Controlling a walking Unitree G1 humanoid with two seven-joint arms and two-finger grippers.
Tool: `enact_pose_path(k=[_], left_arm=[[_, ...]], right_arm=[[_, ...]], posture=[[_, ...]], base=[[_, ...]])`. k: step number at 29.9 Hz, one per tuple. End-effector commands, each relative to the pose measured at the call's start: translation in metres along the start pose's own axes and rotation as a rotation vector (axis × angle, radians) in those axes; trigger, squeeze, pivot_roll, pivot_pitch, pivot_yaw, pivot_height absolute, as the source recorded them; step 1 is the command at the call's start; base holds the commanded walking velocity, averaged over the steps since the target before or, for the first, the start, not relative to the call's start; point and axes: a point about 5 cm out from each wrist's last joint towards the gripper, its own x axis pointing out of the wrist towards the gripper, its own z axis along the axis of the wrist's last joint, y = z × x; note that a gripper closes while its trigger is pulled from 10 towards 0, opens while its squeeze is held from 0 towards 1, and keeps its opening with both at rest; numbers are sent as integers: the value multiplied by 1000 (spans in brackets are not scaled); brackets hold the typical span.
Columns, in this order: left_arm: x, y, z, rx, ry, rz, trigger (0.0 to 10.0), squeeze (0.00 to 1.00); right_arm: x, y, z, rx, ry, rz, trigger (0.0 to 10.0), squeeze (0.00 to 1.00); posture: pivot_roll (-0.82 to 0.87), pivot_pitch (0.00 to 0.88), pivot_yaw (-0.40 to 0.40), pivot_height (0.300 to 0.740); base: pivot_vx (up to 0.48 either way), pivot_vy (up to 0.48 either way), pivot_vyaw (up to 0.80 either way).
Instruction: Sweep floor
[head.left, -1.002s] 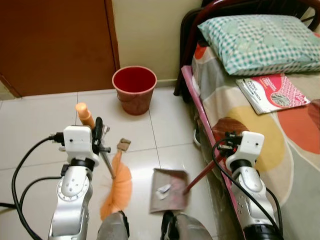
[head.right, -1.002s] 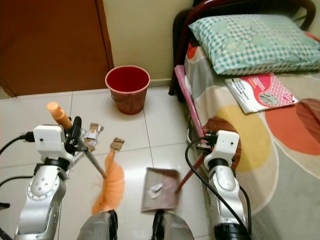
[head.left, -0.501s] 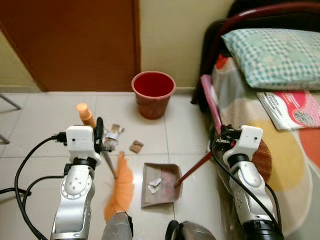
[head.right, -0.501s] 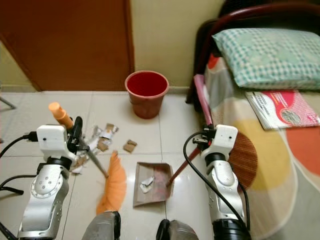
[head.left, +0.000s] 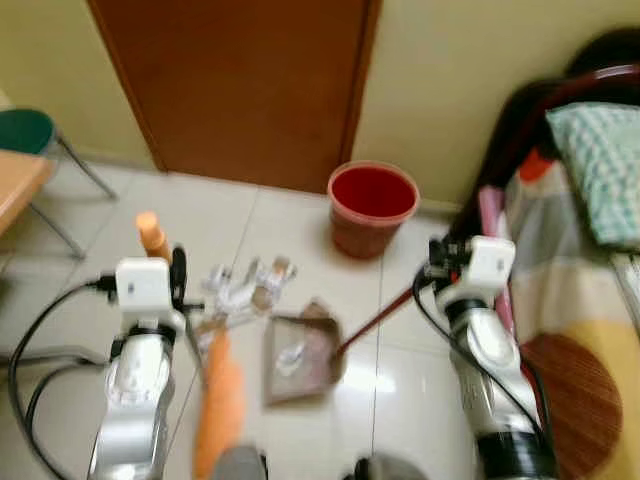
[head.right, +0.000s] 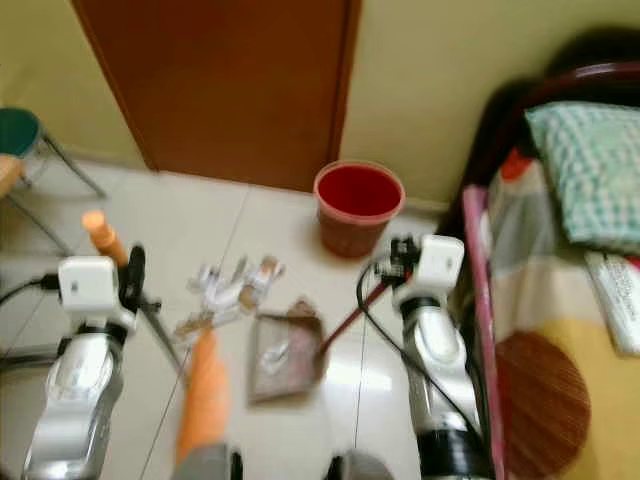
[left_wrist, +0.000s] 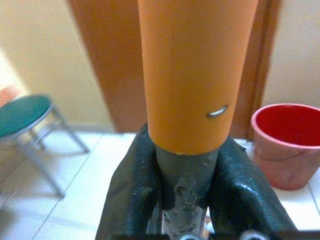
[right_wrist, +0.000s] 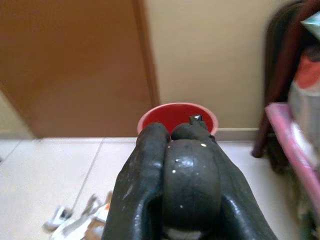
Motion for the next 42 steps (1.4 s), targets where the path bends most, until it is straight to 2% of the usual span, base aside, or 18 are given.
enact_pose_path(k=[1,7,11,22,31,37,42], left_arm=[[1,-6,3,4,-18,-20,10000,0],[2,-8,2,-3,-7,-23,10000,0],[2,-10,-1,-11,12,-15,10000,0],[7,-13,4,-17,-1,-27,10000,0],[9,-14,8,-20,-3,-32,10000,0],[8,-8,6,11,11,-6,10000,0],[2,-2,0,0,34,41,10000,0]], right_arm=[[-2,-14,7,-17,-28,-49,10000,0],[-3,-16,4,-21,-3,-61,10000,0],[-2,-16,4,-23,-6,-63,10000,0],[-3,-17,1,-44,12,-67,10000,0],[-1,-12,-2,-46,27,-45,10000,0],[12,-1,19,-4,-23,-6,10000,0],[23,3,37,104,-51,11,10000,0]], posture=[[16,108,-42,740],[15,111,-44,740],[15,111,-45,740],[13,120,-43,740],[24,141,-49,740],[20,158,-43,740],[23,146,-47,740]], base=[[405,0,0],[353,0,-72],[0,0,-481],[0,0,0],[0,0,0],[0,0,0],[0,0,0]])
